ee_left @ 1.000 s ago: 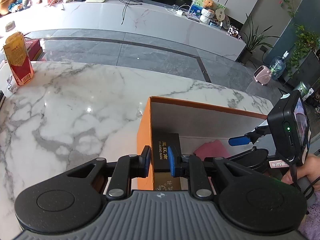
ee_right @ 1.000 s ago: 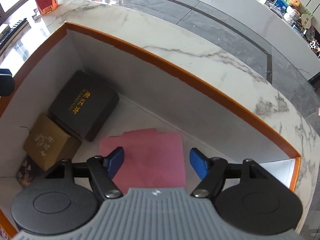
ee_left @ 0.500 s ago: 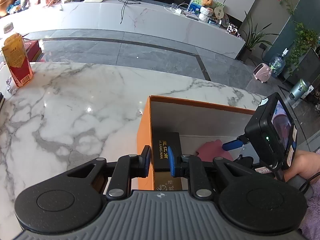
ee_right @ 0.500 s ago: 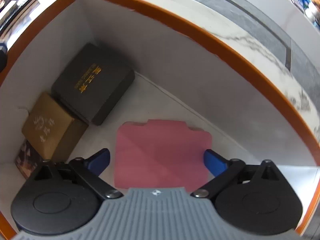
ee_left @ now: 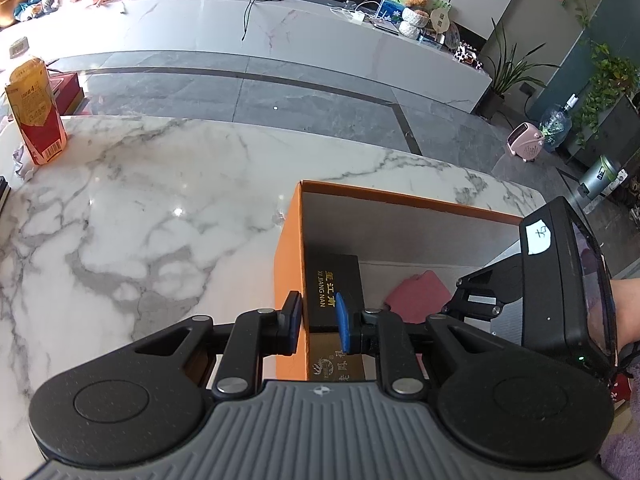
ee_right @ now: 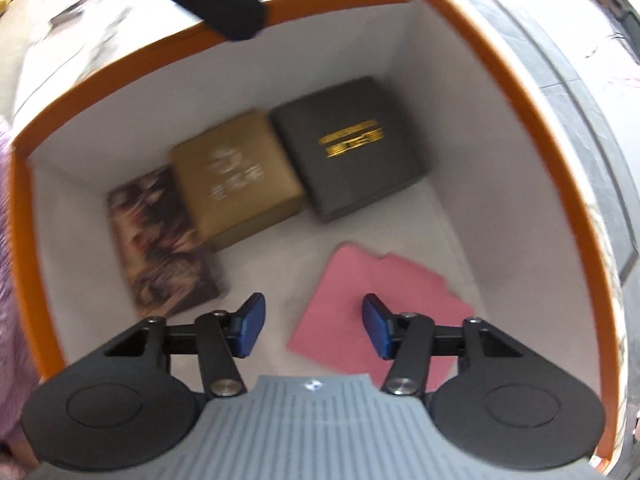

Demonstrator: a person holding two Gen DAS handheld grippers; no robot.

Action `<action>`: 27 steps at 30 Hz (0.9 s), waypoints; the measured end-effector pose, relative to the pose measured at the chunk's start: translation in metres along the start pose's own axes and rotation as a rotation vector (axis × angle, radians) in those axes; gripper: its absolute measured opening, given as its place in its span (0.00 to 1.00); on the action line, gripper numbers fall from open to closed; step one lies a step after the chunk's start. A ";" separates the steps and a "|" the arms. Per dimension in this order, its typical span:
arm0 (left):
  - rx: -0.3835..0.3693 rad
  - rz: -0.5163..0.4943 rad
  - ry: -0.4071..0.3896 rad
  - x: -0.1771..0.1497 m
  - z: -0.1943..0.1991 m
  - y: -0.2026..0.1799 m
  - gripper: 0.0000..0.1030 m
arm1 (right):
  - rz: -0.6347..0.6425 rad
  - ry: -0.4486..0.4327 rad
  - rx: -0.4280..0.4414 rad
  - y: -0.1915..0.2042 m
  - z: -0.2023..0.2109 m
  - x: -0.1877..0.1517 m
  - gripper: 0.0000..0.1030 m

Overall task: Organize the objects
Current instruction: 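Push the pink card holder flat beside the boxes with the right gripper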

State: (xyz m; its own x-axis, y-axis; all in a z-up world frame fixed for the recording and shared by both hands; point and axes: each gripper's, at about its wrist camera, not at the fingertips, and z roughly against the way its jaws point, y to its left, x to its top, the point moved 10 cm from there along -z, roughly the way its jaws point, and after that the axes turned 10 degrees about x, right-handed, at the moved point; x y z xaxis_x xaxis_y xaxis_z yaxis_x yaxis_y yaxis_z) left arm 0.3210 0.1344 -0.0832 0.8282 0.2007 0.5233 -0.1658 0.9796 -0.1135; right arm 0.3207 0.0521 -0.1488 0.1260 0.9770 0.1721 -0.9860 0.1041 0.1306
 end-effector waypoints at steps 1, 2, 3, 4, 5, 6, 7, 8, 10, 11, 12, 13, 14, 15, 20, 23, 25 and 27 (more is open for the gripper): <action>-0.001 0.000 0.002 -0.001 0.000 0.000 0.21 | -0.006 0.007 0.012 0.001 0.001 -0.002 0.50; -0.003 0.002 0.002 -0.001 0.000 0.001 0.21 | -0.021 0.000 0.004 -0.002 0.004 -0.003 0.50; -0.005 0.004 0.003 -0.001 0.000 0.001 0.21 | -0.038 -0.017 -0.019 -0.008 0.008 -0.002 0.53; -0.006 0.006 0.004 -0.002 0.000 0.001 0.21 | -0.070 -0.037 -0.048 -0.018 0.012 -0.001 0.67; -0.007 0.008 0.004 -0.002 -0.001 0.001 0.21 | -0.126 -0.056 -0.086 -0.032 0.016 -0.001 0.77; -0.007 0.009 0.005 -0.001 -0.001 0.001 0.21 | -0.182 -0.068 -0.111 -0.045 0.018 -0.001 0.89; -0.009 0.009 0.005 -0.002 -0.001 0.001 0.21 | -0.245 -0.073 -0.113 -0.057 0.019 -0.002 0.89; -0.010 0.009 0.006 -0.001 -0.001 0.002 0.21 | -0.296 -0.069 -0.093 -0.065 0.017 -0.003 0.89; -0.013 0.010 0.009 -0.001 -0.001 0.002 0.21 | -0.369 -0.060 -0.053 -0.075 0.012 -0.004 0.98; -0.015 0.011 0.011 -0.001 -0.001 0.002 0.21 | -0.384 -0.060 -0.042 -0.078 0.010 -0.004 0.98; -0.016 0.010 0.012 -0.001 -0.002 0.002 0.21 | -0.390 -0.057 -0.041 -0.081 0.008 -0.003 0.98; -0.015 0.007 0.013 -0.001 -0.002 0.002 0.21 | -0.391 -0.057 -0.040 -0.083 0.006 -0.002 0.98; -0.015 0.004 0.014 -0.001 -0.003 0.002 0.21 | -0.384 -0.065 -0.027 -0.083 0.006 0.000 0.98; -0.016 0.003 0.016 -0.001 -0.003 0.001 0.21 | -0.371 -0.072 -0.015 -0.081 0.006 0.002 0.98; -0.016 0.003 0.031 -0.004 -0.004 0.001 0.21 | -0.176 -0.066 -0.005 -0.058 0.005 0.015 0.97; -0.016 0.003 0.038 -0.005 -0.004 0.001 0.21 | -0.013 -0.057 -0.014 -0.040 0.005 0.023 0.97; -0.015 0.004 0.041 -0.005 -0.003 0.001 0.21 | 0.089 -0.045 -0.030 -0.032 0.007 0.028 0.97; -0.014 0.004 0.042 -0.006 -0.003 0.001 0.21 | 0.170 -0.027 -0.039 -0.026 0.008 0.031 0.97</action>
State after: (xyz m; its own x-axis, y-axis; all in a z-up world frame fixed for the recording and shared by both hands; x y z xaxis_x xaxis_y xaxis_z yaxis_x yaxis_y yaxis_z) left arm 0.3176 0.1347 -0.0885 0.8492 0.2039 0.4870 -0.1618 0.9785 -0.1276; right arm 0.3512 0.0784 -0.1391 -0.0406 0.9758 0.2147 -0.9967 -0.0545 0.0595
